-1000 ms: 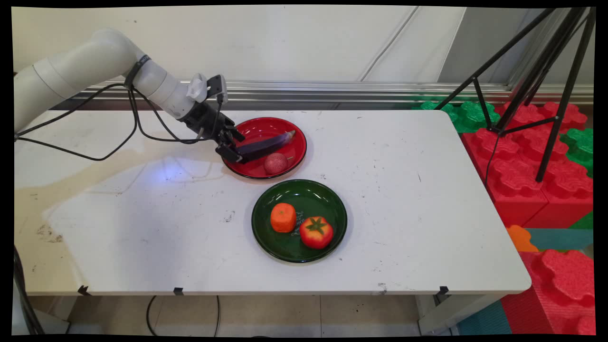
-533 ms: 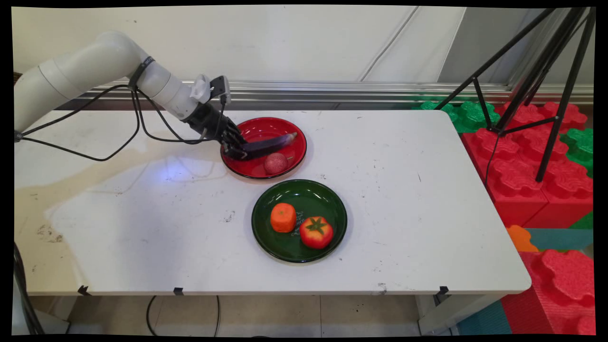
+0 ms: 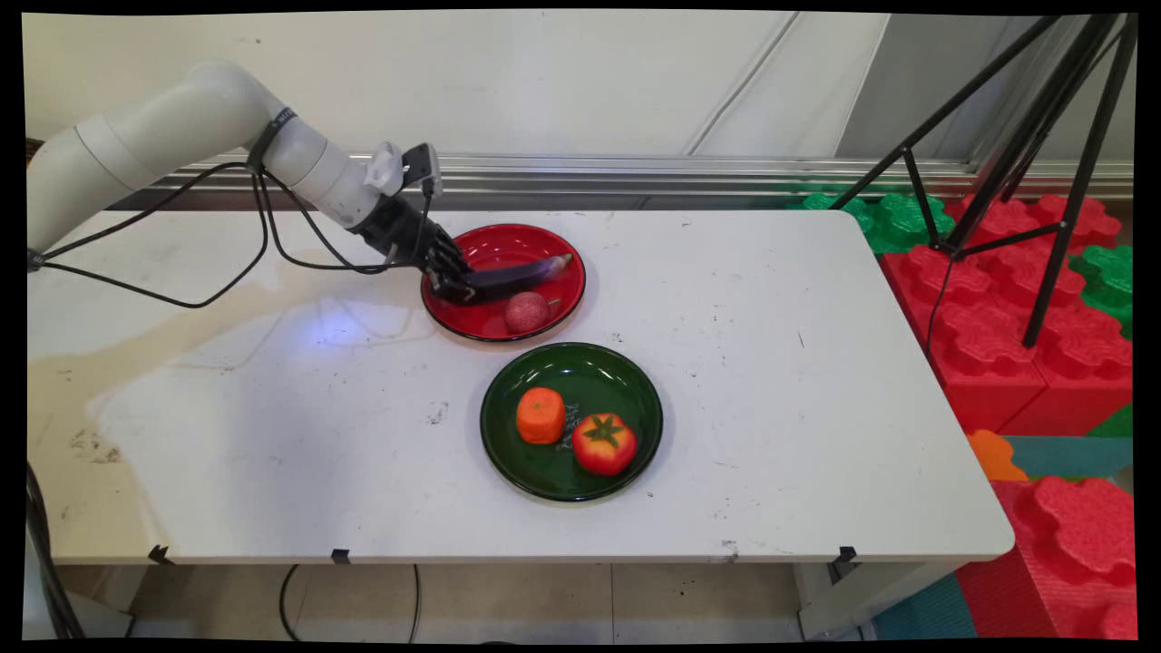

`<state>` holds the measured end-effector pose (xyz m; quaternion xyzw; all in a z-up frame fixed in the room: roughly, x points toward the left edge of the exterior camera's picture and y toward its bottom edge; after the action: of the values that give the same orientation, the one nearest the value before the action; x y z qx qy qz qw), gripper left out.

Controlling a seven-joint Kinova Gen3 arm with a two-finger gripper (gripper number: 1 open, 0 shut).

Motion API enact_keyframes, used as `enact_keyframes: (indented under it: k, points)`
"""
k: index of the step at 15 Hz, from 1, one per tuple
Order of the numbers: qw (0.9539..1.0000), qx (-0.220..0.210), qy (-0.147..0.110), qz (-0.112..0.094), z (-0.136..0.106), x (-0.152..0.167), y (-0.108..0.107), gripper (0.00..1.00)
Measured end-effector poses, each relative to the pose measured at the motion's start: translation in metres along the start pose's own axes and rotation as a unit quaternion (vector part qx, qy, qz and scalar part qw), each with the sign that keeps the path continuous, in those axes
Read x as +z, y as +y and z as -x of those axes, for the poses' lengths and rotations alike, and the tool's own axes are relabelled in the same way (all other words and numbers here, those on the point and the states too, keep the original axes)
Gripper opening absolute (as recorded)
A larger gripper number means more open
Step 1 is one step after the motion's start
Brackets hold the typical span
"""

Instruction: Place the picked object on the table

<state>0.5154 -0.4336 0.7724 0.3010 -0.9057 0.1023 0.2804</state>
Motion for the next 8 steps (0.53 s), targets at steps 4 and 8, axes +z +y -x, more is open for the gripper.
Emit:
enact_keyframes:
  k: [4, 8]
  points:
    - [0.9999, -0.009, 0.013, -0.006, -0.001, -0.010, -0.002, 0.00]
    - [0.9994, -0.014, 0.030, -0.014, -0.002, -0.032, -0.002, 0.00]
